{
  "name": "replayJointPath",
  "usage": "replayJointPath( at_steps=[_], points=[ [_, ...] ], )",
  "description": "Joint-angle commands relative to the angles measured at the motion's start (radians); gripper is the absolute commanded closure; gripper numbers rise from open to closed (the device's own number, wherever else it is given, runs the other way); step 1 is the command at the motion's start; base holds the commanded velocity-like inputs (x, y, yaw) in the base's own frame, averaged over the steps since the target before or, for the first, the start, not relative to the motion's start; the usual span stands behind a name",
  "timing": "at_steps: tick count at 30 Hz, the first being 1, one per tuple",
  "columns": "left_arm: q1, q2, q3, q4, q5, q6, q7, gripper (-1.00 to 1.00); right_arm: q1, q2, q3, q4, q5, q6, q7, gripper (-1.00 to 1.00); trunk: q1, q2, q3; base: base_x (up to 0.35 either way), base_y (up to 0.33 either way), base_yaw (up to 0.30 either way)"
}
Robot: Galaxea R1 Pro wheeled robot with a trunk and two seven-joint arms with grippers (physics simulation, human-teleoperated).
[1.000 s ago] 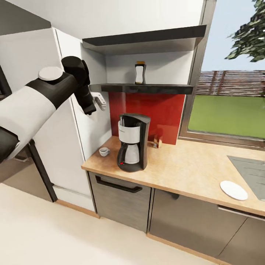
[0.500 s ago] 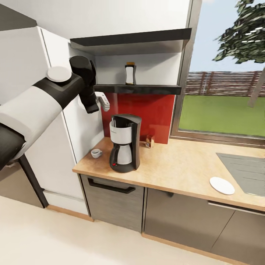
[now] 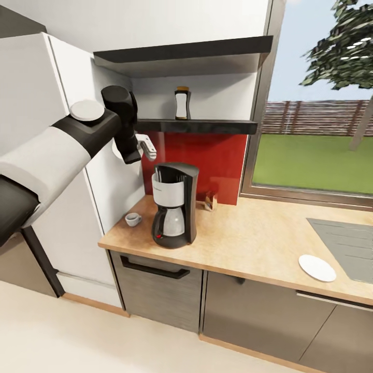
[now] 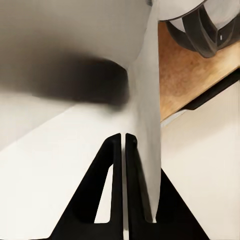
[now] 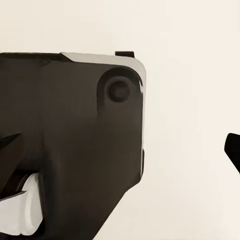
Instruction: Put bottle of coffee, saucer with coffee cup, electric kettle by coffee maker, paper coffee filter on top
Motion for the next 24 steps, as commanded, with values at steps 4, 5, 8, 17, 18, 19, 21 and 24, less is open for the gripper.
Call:
replayJointPath(
  at_steps=[4,5,8,17,18,19,21,24],
  points=[
    [-0.005,0.001,-0.004,0.007,-0.006,0.006,-0.009,1.00,0.000,0.001,0.000,-0.002,0.000,0.006,0.002,-1.00,0.001,-0.002,-0.002,0.000,0.000,0.000],
    [-0.004,0.001,-0.004,0.008,-0.005,0.005,-0.009,1.00,0.000,0.001,0.000,-0.002,0.000,0.006,0.002,-1.00,0.001,-0.002,-0.002,0.000,0.000,0.000],
    [-0.003,0.001,-0.002,0.009,-0.005,0.005,-0.009,1.00,0.000,0.001,0.000,-0.003,0.000,0.006,0.003,-1.00,0.001,-0.002,-0.002,0.000,0.000,0.000],
    [-0.003,0.001,0.002,0.008,-0.006,0.006,-0.009,1.00,0.000,-0.002,-0.001,-0.002,0.000,0.007,0.003,-1.00,0.001,-0.002,-0.002,0.000,0.000,-0.039],
    [-0.003,0.001,0.001,0.008,-0.006,0.006,-0.009,1.00,0.000,-0.002,-0.001,-0.002,0.000,0.007,0.003,-1.00,0.001,-0.002,-0.002,0.000,0.000,-0.221],
    [-0.003,0.001,0.001,0.008,-0.006,0.006,-0.009,1.00,0.000,-0.002,-0.001,-0.002,0.000,0.008,0.003,-1.00,0.001,-0.002,-0.002,0.000,0.000,-0.236],
    [-0.003,0.000,0.000,0.008,-0.006,0.007,-0.009,1.00,0.000,-0.002,-0.001,-0.002,-0.001,0.008,0.003,-1.00,0.001,-0.002,-0.002,0.000,0.000,-0.266],
    [-0.003,-0.001,-0.001,0.008,-0.006,0.007,-0.009,1.00,0.000,-0.002,-0.001,-0.002,-0.001,0.008,0.003,-1.00,0.001,-0.002,-0.002,0.000,0.000,-0.284]
  ],
)
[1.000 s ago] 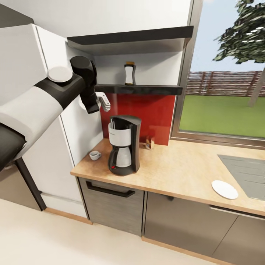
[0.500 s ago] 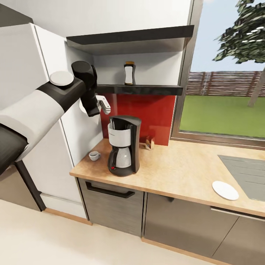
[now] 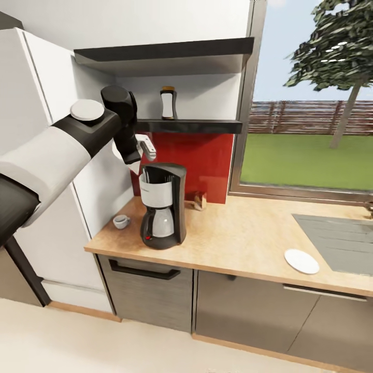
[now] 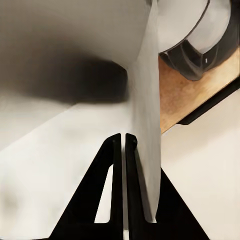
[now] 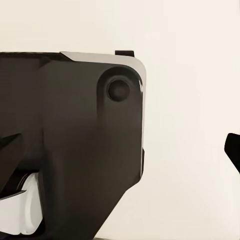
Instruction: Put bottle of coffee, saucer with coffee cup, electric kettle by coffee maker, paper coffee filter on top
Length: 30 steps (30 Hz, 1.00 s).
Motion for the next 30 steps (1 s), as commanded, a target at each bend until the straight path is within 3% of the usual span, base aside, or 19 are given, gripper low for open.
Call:
replayJointPath(
  at_steps=[1,8,19,30],
  points=[
    [-0.001,0.001,-0.005,-0.002,-0.006,0.006,-0.009,1.00,0.000,0.000,0.000,-0.002,0.001,0.006,0.001,-1.00,0.001,-0.002,-0.002,0.000,0.000,-0.292],
    [-0.001,0.001,-0.005,-0.003,-0.006,0.006,-0.009,1.00,0.000,0.000,0.000,-0.002,0.001,0.006,0.000,-1.00,0.001,-0.002,-0.002,0.000,0.000,-0.158],
    [-0.001,0.001,-0.005,-0.004,-0.004,0.008,-0.009,1.00,0.000,0.000,0.000,-0.002,0.001,0.006,0.000,-1.00,0.001,-0.002,-0.002,0.006,0.000,-0.008],
    [0.001,-0.001,-0.006,-0.004,0.006,0.008,-0.009,1.00,0.000,0.000,0.000,-0.002,0.000,0.006,0.000,-1.00,0.001,-0.002,-0.002,0.136,0.000,0.000]
  ],
)
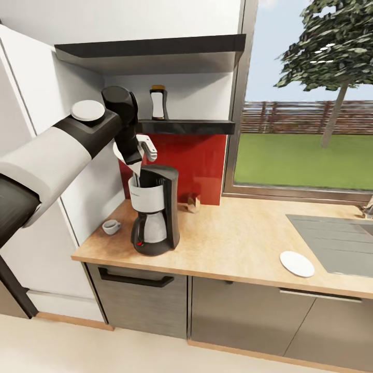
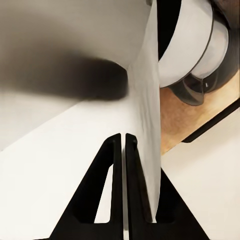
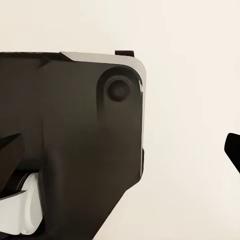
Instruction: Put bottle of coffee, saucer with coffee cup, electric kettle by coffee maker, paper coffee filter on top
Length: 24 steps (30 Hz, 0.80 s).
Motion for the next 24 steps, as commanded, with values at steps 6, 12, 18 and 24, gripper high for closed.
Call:
replayJointPath(
  at_steps=[6,12,18,24],
  points=[
    [0.011,-0.003,-0.005,-0.002,0.000,0.006,-0.009,1.00,0.000,0.000,0.000,-0.002,0.001,0.006,0.001,-1.00,0.001,-0.002,-0.002,0.007,0.000,0.000],
    [0.022,-0.003,-0.004,-0.001,0.001,0.006,-0.009,1.00,0.000,0.000,0.001,-0.002,0.001,0.005,0.000,-1.00,0.001,-0.002,-0.002,0.000,0.000,0.000],
    [0.056,-0.002,-0.004,-0.002,0.000,0.006,-0.009,1.00,0.000,0.000,0.001,-0.002,0.001,0.006,0.000,-1.00,0.001,-0.002,-0.002,0.000,0.000,0.000],
    [0.062,-0.003,-0.002,-0.003,0.000,0.006,-0.009,1.00,0.000,0.000,0.001,-0.002,0.002,0.005,0.001,-1.00,0.001,-0.002,-0.002,0.000,0.000,0.000]
  ],
)
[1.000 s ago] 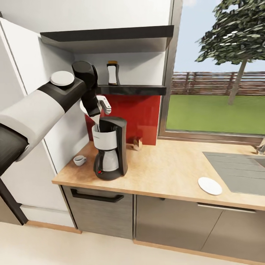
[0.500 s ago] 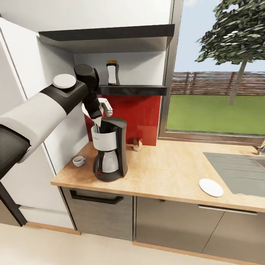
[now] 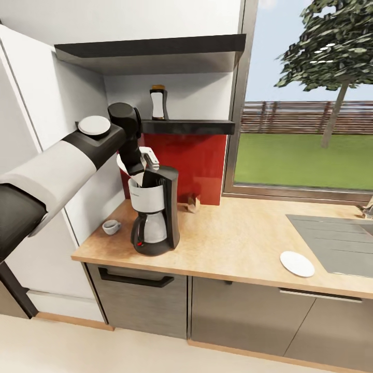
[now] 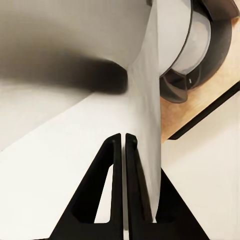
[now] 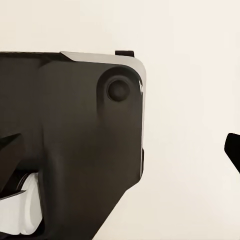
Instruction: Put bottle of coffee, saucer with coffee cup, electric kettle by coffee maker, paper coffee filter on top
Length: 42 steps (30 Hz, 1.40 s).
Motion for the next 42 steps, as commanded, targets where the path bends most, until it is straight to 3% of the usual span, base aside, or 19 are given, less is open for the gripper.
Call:
replayJointPath(
  at_steps=[1,11,42],
  points=[
    [-0.001,0.001,-0.004,-0.002,-0.007,0.006,-0.009,1.00,0.000,0.000,0.000,-0.002,0.001,0.006,0.001,-1.00,0.001,-0.002,-0.002,0.000,0.000,0.000],
    [-0.001,0.002,0.061,-0.003,-0.008,0.005,-0.006,1.00,0.000,0.000,0.000,-0.002,0.001,0.006,0.001,-1.00,0.001,-0.002,-0.002,0.000,0.000,0.000],
    [0.001,0.002,0.062,-0.003,-0.010,0.002,-0.008,1.00,0.000,0.000,0.000,-0.001,0.001,0.006,0.001,-1.00,0.001,-0.002,-0.002,0.057,0.000,0.000]
  ],
)
